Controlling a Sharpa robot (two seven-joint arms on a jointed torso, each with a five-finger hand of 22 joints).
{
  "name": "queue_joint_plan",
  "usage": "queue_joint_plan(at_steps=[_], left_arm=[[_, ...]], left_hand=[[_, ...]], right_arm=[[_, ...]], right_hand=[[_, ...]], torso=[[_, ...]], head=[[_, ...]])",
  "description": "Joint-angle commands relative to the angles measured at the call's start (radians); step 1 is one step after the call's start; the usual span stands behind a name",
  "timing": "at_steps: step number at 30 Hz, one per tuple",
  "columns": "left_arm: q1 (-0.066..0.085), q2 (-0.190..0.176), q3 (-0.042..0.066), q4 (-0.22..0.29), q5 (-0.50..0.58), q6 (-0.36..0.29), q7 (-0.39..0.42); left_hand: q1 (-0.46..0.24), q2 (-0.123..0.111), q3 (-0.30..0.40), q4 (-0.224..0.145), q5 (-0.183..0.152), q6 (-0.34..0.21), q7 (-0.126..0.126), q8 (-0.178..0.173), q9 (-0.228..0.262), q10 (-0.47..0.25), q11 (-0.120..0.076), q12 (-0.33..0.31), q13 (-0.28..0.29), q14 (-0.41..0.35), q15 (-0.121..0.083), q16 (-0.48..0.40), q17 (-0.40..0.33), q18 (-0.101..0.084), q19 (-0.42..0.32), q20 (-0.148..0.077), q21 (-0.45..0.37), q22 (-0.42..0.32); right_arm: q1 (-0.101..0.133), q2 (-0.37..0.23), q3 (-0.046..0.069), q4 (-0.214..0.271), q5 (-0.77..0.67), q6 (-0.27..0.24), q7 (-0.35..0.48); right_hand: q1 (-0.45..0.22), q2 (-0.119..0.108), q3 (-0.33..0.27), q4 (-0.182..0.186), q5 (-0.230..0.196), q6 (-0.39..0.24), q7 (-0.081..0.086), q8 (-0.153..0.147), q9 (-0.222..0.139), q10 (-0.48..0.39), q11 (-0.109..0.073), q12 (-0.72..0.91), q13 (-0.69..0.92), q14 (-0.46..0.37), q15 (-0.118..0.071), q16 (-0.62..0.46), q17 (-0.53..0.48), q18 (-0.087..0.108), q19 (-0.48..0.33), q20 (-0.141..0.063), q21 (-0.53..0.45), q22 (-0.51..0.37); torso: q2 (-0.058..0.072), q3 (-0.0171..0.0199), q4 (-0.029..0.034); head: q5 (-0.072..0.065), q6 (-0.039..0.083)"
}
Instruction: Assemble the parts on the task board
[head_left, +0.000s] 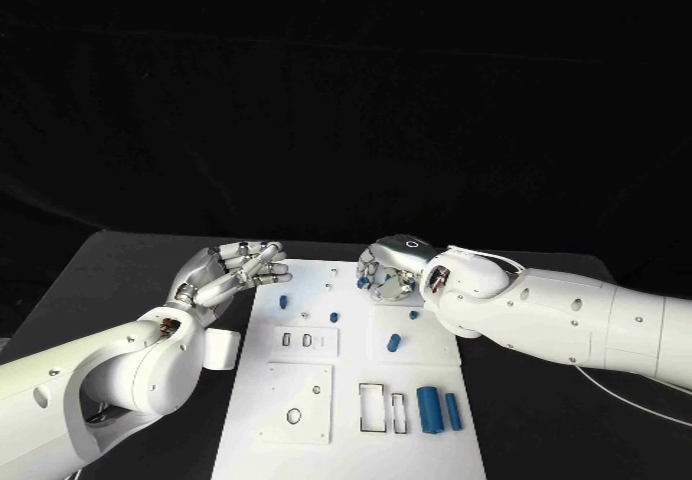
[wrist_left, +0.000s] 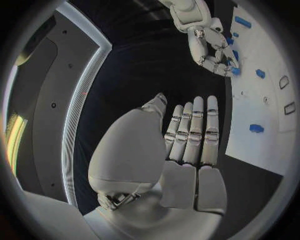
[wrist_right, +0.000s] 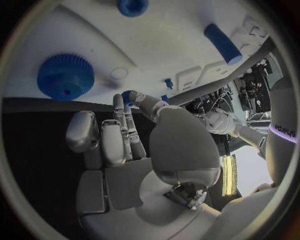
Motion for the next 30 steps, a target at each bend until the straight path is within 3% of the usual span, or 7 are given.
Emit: queue_joint_plan(at_steps=[1,16,30], left_arm=[[0.001,0.002,0.001,0.001,0.002,0.019,-0.003],[0.001,0.006,0.001,0.002,0.003,0.022,-0.006],[0.001,0.006,0.001,0.002,0.003,0.022,-0.007]], left_hand=[[0.0,-0.007,0.007,0.001,-0.003,-0.006,0.012,-0.006,-0.002,-0.002,0.009,-0.006,-0.002,0.001,0.008,-0.007,0.001,0.012,0.003,0.001,-0.001,-0.002],[0.003,-0.008,0.009,-0.001,-0.003,-0.008,0.013,-0.008,-0.002,-0.003,0.01,-0.01,-0.002,-0.001,0.009,-0.009,0.002,0.012,0.002,0.001,-0.003,-0.003],[0.003,-0.008,0.009,-0.001,-0.003,-0.008,0.013,-0.008,-0.002,-0.003,0.01,-0.01,-0.002,-0.001,0.009,-0.009,0.002,0.012,0.002,0.001,-0.003,-0.003]], right_arm=[[0.0,0.012,0.0,-0.008,-0.001,-0.072,-0.027],[0.0,0.105,0.002,-0.094,-0.003,-0.122,-0.091],[-0.001,0.14,0.004,-0.122,0.003,-0.148,-0.09]], right_hand=[[-0.003,0.005,0.002,0.008,-0.008,0.003,-0.008,0.024,0.042,0.006,0.002,0.002,0.001,0.027,-0.008,0.004,-0.003,-0.01,0.002,0.0,0.004,-0.001],[-0.013,0.0,0.006,0.024,-0.045,-0.008,-0.007,0.028,0.053,0.003,0.004,-0.005,-0.002,0.025,-0.007,0.007,-0.005,-0.009,-0.002,0.001,0.003,-0.001],[-0.014,-0.002,0.006,0.025,-0.047,-0.009,-0.007,0.028,0.054,0.002,0.004,-0.005,-0.003,0.025,-0.007,0.007,-0.005,-0.009,-0.002,0.001,0.003,0.0]], torso=[[0.002,-0.0012,0.0],[0.007,-0.0019,0.0034],[0.01,-0.0018,0.0046]], head=[[0.002,0.003],[0.003,0.006],[0.01,0.007]])
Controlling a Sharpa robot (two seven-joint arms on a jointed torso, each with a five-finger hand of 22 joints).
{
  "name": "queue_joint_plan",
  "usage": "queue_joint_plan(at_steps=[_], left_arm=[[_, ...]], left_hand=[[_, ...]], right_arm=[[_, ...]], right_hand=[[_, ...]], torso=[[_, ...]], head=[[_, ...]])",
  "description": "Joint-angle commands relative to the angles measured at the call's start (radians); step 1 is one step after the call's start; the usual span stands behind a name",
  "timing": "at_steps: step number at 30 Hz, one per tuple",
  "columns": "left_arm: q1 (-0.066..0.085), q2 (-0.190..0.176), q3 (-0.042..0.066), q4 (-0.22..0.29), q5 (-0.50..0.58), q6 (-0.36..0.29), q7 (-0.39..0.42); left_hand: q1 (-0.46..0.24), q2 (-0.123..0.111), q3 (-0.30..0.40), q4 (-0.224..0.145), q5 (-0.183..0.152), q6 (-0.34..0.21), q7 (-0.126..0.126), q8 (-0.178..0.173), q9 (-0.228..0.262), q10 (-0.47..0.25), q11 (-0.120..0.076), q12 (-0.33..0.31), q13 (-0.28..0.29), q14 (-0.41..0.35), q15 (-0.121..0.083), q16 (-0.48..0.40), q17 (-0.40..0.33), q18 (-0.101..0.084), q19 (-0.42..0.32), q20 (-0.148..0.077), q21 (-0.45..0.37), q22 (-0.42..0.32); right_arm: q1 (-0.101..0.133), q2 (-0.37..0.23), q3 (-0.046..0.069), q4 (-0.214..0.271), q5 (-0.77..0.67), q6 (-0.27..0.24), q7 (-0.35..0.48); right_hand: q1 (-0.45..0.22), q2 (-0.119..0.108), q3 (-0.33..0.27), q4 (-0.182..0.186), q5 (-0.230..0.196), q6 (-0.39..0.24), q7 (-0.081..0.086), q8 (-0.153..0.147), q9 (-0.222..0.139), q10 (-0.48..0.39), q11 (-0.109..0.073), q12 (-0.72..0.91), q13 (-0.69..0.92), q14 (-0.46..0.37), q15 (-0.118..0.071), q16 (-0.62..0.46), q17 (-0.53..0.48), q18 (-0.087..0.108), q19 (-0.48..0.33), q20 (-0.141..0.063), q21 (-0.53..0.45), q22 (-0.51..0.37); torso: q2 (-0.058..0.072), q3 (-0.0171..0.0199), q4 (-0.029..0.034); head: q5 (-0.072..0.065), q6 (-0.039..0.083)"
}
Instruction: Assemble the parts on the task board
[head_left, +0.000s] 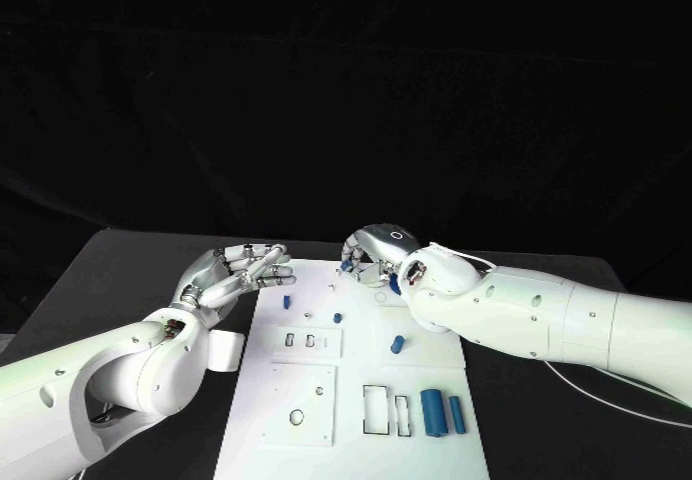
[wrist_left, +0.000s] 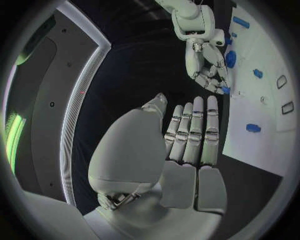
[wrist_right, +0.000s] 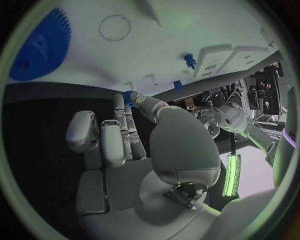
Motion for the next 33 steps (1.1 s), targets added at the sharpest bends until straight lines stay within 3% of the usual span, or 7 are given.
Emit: queue_joint_plan(at_steps=[1,19,33], left_arm=[[0.001,0.001,0.001,0.003,0.003,0.019,0.004],[0.002,-0.002,0.001,0.005,0.003,0.018,0.001],[0.003,0.0,0.001,0.004,0.003,0.019,0.0]], left_hand=[[0.003,-0.008,0.007,0.002,-0.003,-0.008,0.013,-0.004,-0.002,0.001,0.006,-0.006,-0.002,-0.001,0.009,-0.006,0.001,0.012,0.002,0.001,-0.003,-0.001],[0.004,-0.008,0.009,0.0,-0.003,-0.009,0.013,-0.005,-0.002,0.001,0.006,-0.008,-0.001,-0.002,0.009,-0.008,0.002,0.012,0.002,0.002,-0.004,-0.002],[0.004,-0.008,0.009,0.0,-0.003,-0.009,0.013,-0.005,-0.002,0.001,0.006,-0.008,-0.001,-0.002,0.009,-0.008,0.002,0.012,0.002,0.002,-0.004,-0.002]], right_arm=[[-0.001,0.008,0.001,-0.008,-0.001,-0.017,-0.008],[-0.01,0.023,0.001,-0.008,0.007,0.023,0.007],[-0.016,0.047,0.001,-0.044,-0.004,0.031,-0.001]], right_hand=[[-0.006,-0.001,0.001,0.006,-0.004,-0.001,0.001,0.028,0.054,0.002,0.004,-0.006,-0.001,0.025,-0.007,0.003,0.0,-0.009,-0.002,0.001,0.003,0.001],[-0.008,-0.006,0.0,0.008,-0.007,-0.004,0.001,0.028,0.057,0.001,0.005,-0.007,-0.002,0.025,-0.007,0.005,0.001,-0.009,-0.002,0.001,0.004,0.002],[-0.011,-0.01,0.0,0.012,-0.008,-0.009,0.003,0.027,0.059,-0.003,0.006,-0.01,-0.003,0.024,-0.006,0.004,-0.004,-0.009,-0.004,0.002,0.002,0.0]], torso=[[0.002,0.0,0.0004],[0.004,-0.0022,0.0001],[0.006,-0.0044,0.0059]], head=[[0.002,0.001],[0.007,-0.006],[0.003,-0.006]])
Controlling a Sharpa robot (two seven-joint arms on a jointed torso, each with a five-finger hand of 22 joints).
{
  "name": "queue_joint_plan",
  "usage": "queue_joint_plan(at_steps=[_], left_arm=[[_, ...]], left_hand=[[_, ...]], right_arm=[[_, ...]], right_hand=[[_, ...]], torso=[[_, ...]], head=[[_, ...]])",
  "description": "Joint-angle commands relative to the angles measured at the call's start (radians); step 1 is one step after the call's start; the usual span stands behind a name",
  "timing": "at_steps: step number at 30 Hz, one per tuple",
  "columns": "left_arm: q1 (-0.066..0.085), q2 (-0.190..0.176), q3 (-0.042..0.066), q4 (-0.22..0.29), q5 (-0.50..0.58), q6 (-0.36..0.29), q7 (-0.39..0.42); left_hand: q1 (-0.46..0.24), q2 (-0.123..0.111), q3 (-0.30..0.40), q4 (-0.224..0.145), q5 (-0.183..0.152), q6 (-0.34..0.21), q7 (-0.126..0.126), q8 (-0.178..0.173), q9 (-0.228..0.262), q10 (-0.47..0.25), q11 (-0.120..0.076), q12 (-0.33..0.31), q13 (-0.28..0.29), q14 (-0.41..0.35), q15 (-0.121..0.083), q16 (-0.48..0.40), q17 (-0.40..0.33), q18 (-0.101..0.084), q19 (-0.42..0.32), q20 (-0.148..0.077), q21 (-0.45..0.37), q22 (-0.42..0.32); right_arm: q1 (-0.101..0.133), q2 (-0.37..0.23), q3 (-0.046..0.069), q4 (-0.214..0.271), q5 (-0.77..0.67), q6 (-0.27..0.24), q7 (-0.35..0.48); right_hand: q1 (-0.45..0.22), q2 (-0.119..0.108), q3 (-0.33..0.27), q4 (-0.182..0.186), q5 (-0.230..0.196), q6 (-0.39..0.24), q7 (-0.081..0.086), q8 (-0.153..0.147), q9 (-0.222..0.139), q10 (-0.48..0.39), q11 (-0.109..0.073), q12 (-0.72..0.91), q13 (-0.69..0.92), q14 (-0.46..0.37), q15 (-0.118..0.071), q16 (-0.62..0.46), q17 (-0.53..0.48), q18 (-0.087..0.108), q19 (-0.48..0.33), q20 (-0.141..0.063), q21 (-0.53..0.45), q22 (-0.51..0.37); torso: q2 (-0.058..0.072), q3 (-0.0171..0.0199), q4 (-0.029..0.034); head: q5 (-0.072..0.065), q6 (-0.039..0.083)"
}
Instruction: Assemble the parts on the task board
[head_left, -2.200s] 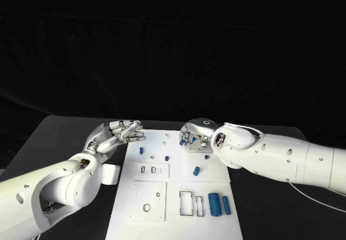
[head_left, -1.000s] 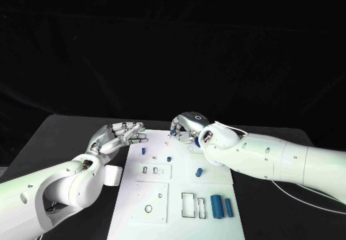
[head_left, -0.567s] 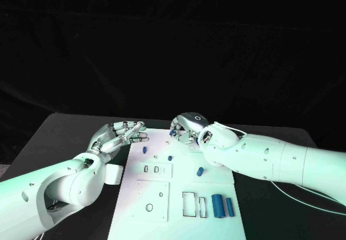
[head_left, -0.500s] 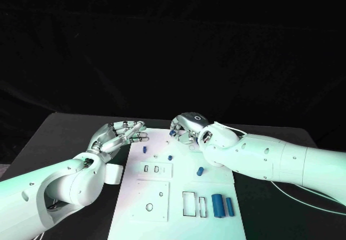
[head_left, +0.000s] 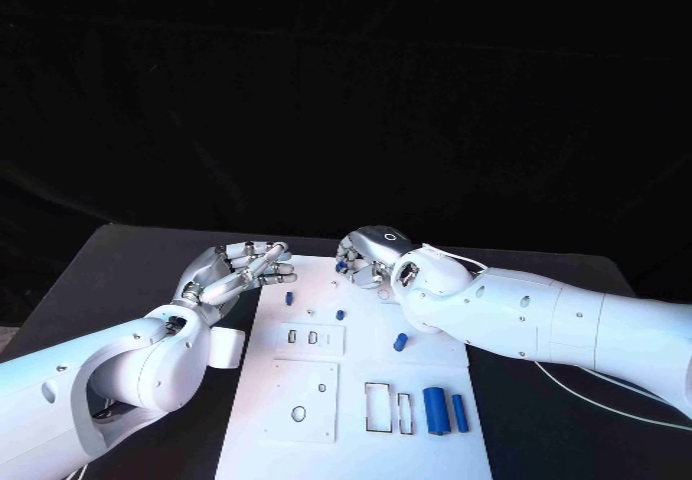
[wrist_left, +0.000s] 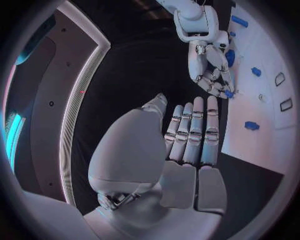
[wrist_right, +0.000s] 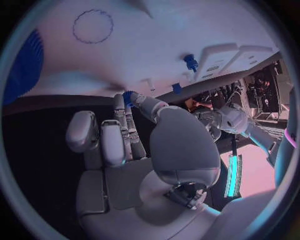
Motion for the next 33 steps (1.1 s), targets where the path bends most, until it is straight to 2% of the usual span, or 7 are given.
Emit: queue_joint_plan(at_steps=[1,11,13,16,19,25,33], left_arm=[[0.002,0.003,0.001,0.002,0.002,0.019,0.004],[0.002,0.005,0.001,-0.004,0.002,0.019,0.003],[0.002,0.005,0.001,-0.005,0.002,0.019,0.003],[0.002,0.004,0.001,-0.006,0.002,0.02,0.002],[0.002,0.003,0.001,-0.007,0.002,0.02,0.001],[0.002,0.001,0.001,-0.009,0.005,0.019,0.0],[0.001,-0.005,0.001,-0.009,0.017,0.02,0.001]], left_hand=[[0.004,-0.008,0.006,-0.003,-0.003,-0.009,0.013,-0.005,-0.001,0.001,0.007,-0.003,-0.001,0.002,0.005,-0.004,0.001,0.012,0.002,0.002,-0.004,-0.001],[0.004,-0.008,0.006,-0.003,-0.003,-0.009,0.013,-0.005,-0.001,0.001,0.007,-0.003,-0.001,0.002,0.005,-0.004,0.001,0.012,0.002,0.002,-0.004,-0.001],[0.004,-0.008,0.006,-0.003,-0.003,-0.009,0.013,-0.005,-0.001,0.001,0.007,-0.003,-0.001,0.002,0.005,-0.004,0.001,0.012,0.002,0.002,-0.004,-0.001],[0.004,-0.008,0.006,-0.003,-0.003,-0.009,0.013,-0.005,-0.001,0.001,0.007,-0.003,-0.001,0.002,0.005,-0.004,0.001,0.012,0.002,0.002,-0.004,-0.001],[0.004,-0.008,0.006,-0.003,-0.003,-0.009,0.013,-0.005,-0.001,0.001,0.007,-0.003,-0.001,0.002,0.005,-0.004,0.001,0.012,0.002,0.002,-0.004,-0.001],[0.004,-0.008,0.006,-0.003,-0.003,-0.009,0.013,-0.005,-0.001,0.001,0.007,-0.003,-0.001,0.002,0.005,-0.004,0.001,0.012,0.002,0.002,-0.004,-0.001],[0.004,-0.009,0.007,-0.003,-0.003,-0.009,0.014,-0.006,-0.001,0.002,0.007,-0.006,-0.001,0.001,0.006,-0.005,0.002,0.012,0.001,0.002,-0.005,-0.002]], right_arm=[[-0.002,0.005,0.0,-0.009,-0.015,0.022,-0.003],[-0.002,0.006,0.0,-0.012,-0.022,0.033,-0.004],[-0.002,0.004,0.0,-0.01,-0.022,0.027,-0.002],[-0.002,-0.002,0.0,-0.003,-0.019,0.01,0.004],[-0.002,-0.012,0.0,0.008,-0.018,-0.003,0.006],[-0.002,-0.065,0.001,0.067,-0.016,-0.041,0.004],[0.006,-0.199,0.015,0.202,0.025,-0.064,-0.002]], right_hand=[[-0.007,-0.006,0.001,0.007,-0.002,0.003,0.002,0.015,0.059,-0.002,0.006,-0.007,-0.001,0.024,-0.006,0.004,-0.003,-0.009,-0.004,0.002,0.002,-0.002],[-0.007,-0.014,0.001,0.007,-0.005,-0.004,0.004,0.014,0.061,-0.008,0.008,-0.011,-0.003,0.022,-0.004,0.003,-0.007,-0.008,-0.007,0.003,0.0,-0.004],[-0.011,-0.027,0.0,0.011,-0.008,-0.021,0.013,0.005,0.06,-0.023,0.015,-0.02,-0.006,0.018,0.001,-0.002,-0.019,-0.006,-0.017,0.006,-0.008,-0.015],[-0.032,-0.071,-0.012,0.023,0.016,-0.094,0.049,-0.04,0.044,-0.093,0.046,-0.055,-0.023,0.006,0.027,-0.019,-0.054,-0.001,-0.046,0.024,-0.034,-0.052],[-0.033,-0.093,-0.029,0.026,0.02,-0.134,0.052,-0.069,0.035,-0.121,0.054,-0.062,-0.029,-0.001,0.034,-0.026,-0.07,0.006,-0.064,0.034,-0.05,-0.073],[-0.023,-0.099,-0.038,0.026,0.029,-0.149,0.061,-0.085,0.031,-0.122,0.058,-0.053,-0.03,-0.002,0.037,-0.025,-0.073,0.006,-0.063,0.04,-0.05,-0.069],[-0.013,-0.095,-0.039,0.034,0.046,-0.113,0.058,-0.077,0.037,-0.077,0.051,-0.02,-0.024,0.0,0.034,-0.016,-0.068,0.003,-0.047,0.041,-0.037,-0.043]], torso=[[0.0,-0.0016,0.0017],[0.001,-0.0012,-0.0007],[0.001,-0.001,-0.0006],[0.0,-0.0006,-0.0005],[0.0,-0.0004,0.0004],[0.0,-0.0001,0.0003],[-0.004,0.0033,-0.0107]], head=[[-0.003,0.001],[-0.002,-0.002],[-0.002,-0.003],[-0.001,-0.003],[-0.001,-0.002],[-0.002,0.0],[-0.003,0.005]])
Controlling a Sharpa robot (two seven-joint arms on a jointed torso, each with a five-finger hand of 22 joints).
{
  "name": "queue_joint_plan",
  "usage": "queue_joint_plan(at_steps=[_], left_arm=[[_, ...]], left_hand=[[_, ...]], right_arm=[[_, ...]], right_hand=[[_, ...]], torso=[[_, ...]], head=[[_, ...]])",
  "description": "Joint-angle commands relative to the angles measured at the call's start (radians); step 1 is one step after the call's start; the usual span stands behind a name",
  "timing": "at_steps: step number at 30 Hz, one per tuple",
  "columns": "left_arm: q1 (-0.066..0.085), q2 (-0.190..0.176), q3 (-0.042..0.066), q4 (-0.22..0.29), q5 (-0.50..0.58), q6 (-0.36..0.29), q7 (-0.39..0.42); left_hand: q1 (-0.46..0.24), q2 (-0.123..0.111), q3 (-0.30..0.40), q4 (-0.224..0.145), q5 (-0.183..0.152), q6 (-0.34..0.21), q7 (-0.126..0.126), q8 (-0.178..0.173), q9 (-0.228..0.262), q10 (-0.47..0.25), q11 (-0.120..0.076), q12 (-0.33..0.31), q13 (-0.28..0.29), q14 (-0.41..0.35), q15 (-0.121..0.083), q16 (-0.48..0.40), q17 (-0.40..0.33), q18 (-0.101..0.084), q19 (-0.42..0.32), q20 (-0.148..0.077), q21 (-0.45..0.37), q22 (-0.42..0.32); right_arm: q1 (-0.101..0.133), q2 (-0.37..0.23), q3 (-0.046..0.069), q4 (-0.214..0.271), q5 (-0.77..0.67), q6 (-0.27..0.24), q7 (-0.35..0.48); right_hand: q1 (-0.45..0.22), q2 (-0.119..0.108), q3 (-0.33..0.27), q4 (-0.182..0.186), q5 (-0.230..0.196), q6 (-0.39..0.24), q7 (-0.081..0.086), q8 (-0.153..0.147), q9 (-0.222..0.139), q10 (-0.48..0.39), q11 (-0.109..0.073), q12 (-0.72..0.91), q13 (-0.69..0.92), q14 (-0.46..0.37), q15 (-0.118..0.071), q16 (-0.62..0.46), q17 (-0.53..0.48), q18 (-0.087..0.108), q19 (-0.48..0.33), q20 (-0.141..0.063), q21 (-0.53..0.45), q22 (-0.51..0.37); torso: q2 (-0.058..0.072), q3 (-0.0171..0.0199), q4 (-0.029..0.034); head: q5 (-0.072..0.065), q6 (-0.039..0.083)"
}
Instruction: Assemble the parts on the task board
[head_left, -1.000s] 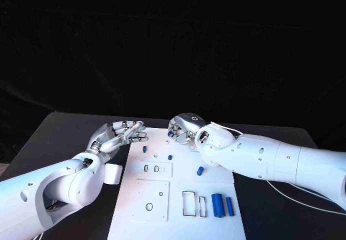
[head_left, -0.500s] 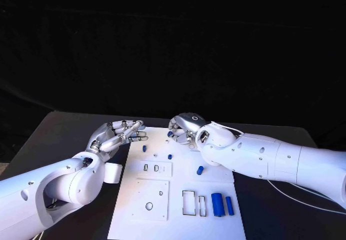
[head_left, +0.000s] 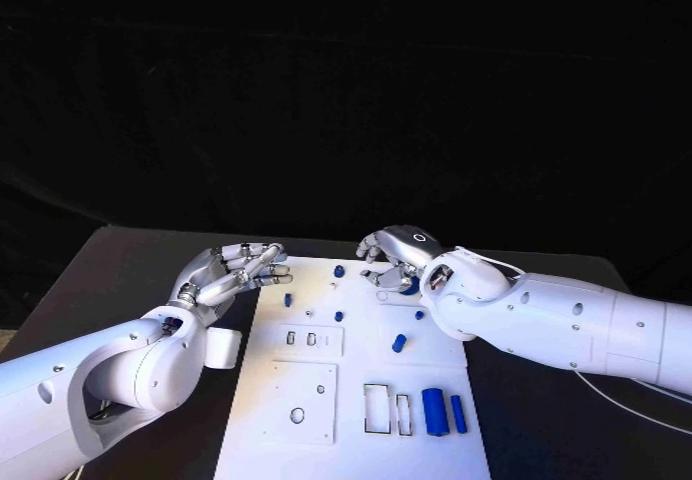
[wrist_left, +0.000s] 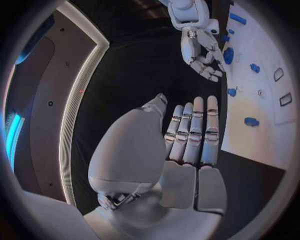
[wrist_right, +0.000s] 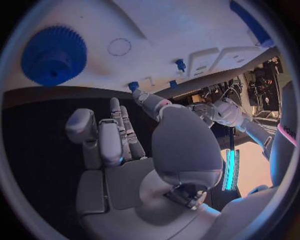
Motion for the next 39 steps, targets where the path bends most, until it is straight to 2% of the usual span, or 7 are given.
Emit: queue_joint_plan(at_steps=[1,5,9,14,17,25,39], left_arm=[[0.001,-0.001,0.001,0.003,0.012,0.02,0.004],[0.001,-0.002,0.001,0.003,0.013,0.022,0.004],[0.001,-0.003,0.001,0.003,0.014,0.023,0.005],[0.001,-0.002,0.001,0.004,0.014,0.025,0.006],[0.001,-0.002,0.001,0.005,0.014,0.025,0.007],[0.001,-0.002,0.001,0.006,0.013,0.026,0.009],[0.001,-0.004,0.001,0.006,0.013,0.024,0.01]], left_hand=[[0.004,-0.009,0.004,0.0,-0.003,-0.009,0.014,-0.006,-0.001,0.002,0.007,-0.006,-0.001,0.001,0.006,-0.005,0.001,0.012,0.001,0.002,-0.005,-0.001],[0.004,-0.01,0.005,0.0,-0.003,-0.009,0.014,-0.006,-0.001,0.002,0.007,-0.006,-0.001,0.001,0.006,-0.006,0.001,0.012,0.001,0.002,-0.005,-0.001],[0.004,-0.01,0.005,0.0,-0.003,-0.009,0.014,-0.006,-0.001,0.002,0.007,-0.006,-0.001,0.001,0.006,-0.006,0.001,0.012,0.001,0.002,-0.005,-0.001],[0.005,-0.01,0.005,-0.001,-0.003,-0.009,0.014,-0.006,-0.002,0.002,0.007,-0.007,-0.001,0.001,0.006,-0.006,0.001,0.012,0.001,0.002,-0.005,-0.001],[0.005,-0.01,0.005,-0.001,-0.003,-0.009,0.014,-0.006,-0.002,0.002,0.007,-0.007,-0.001,0.001,0.006,-0.006,0.001,0.012,0.001,0.002,-0.005,-0.001],[0.006,-0.01,0.006,-0.001,-0.003,-0.01,0.014,-0.006,-0.002,0.002,0.007,-0.007,-0.001,0.001,0.006,-0.007,0.002,0.012,0.001,0.002,-0.005,-0.002],[0.006,-0.01,0.006,-0.001,-0.003,-0.01,0.014,-0.006,-0.002,0.002,0.007,-0.007,-0.001,0.001,0.006,-0.007,0.002,0.012,0.001,0.002,-0.005,-0.002]], right_arm=[[0.006,-0.05,0.006,0.051,0.049,-0.021,-0.007],[0.021,-0.126,0.014,0.106,0.172,0.046,-0.017],[0.033,-0.191,0.017,0.135,0.283,0.143,-0.026],[0.039,-0.243,0.019,0.149,0.31,0.24,-0.036],[0.04,-0.252,0.019,0.147,0.313,0.266,-0.046],[0.041,-0.234,0.018,0.118,0.312,0.287,-0.062],[0.032,-0.168,0.015,0.061,0.285,0.218,-0.053]], right_hand=[[0.013,-0.001,-0.006,0.008,0.012,0.011,-0.006,0.004,0.002,0.032,-0.009,0.018,0.006,0.005,0.0,0.006,0.003,0.002,0.015,0.0,0.011,0.013],[0.009,-0.015,-0.03,0.02,0.015,0.001,-0.025,-0.001,0.003,0.148,-0.036,0.091,0.044,0.012,-0.021,0.021,0.022,-0.005,0.042,-0.015,0.034,0.054],[0.01,-0.04,-0.103,0.031,0.067,-0.028,-0.05,0.009,0.015,0.242,-0.067,0.252,0.175,0.04,-0.049,0.078,0.12,-0.022,0.099,-0.045,0.085,0.138],[0.031,-0.028,-0.21,0.084,0.095,-0.097,-0.04,0.079,0.063,0.087,-0.062,0.591,0.535,0.051,-0.046,0.132,0.204,-0.03,0.119,-0.04,0.104,0.18],[0.042,-0.017,-0.231,0.106,0.097,-0.115,-0.043,0.106,0.076,0.122,-0.055,0.771,0.719,0.061,-0.038,0.159,0.264,-0.033,0.131,-0.039,0.115,0.202],[0.062,-0.011,-0.248,0.123,0.117,-0.141,-0.037,0.132,0.087,0.157,-0.051,0.922,0.875,0.065,-0.034,0.174,0.294,-0.034,0.136,-0.034,0.119,0.214],[0.076,-0.005,-0.277,0.15,0.115,-0.164,-0.031,0.159,0.095,0.203,-0.044,1.069,1.022,0.07,-0.027,0.19,0.331,-0.034,0.132,-0.027,0.115,0.217]], torso=[[-0.003,0.0028,-0.0079],[-0.006,0.0056,-0.0129],[-0.009,0.0069,-0.0184],[-0.008,0.0087,-0.0187],[-0.009,0.0072,-0.0191],[-0.007,0.005,-0.0158],[-0.008,0.0047,-0.0156]], head=[[-0.003,0.002],[-0.012,0.004],[-0.014,0.003],[-0.015,0.003],[-0.016,0.003],[-0.016,0.001],[-0.013,0.0]])
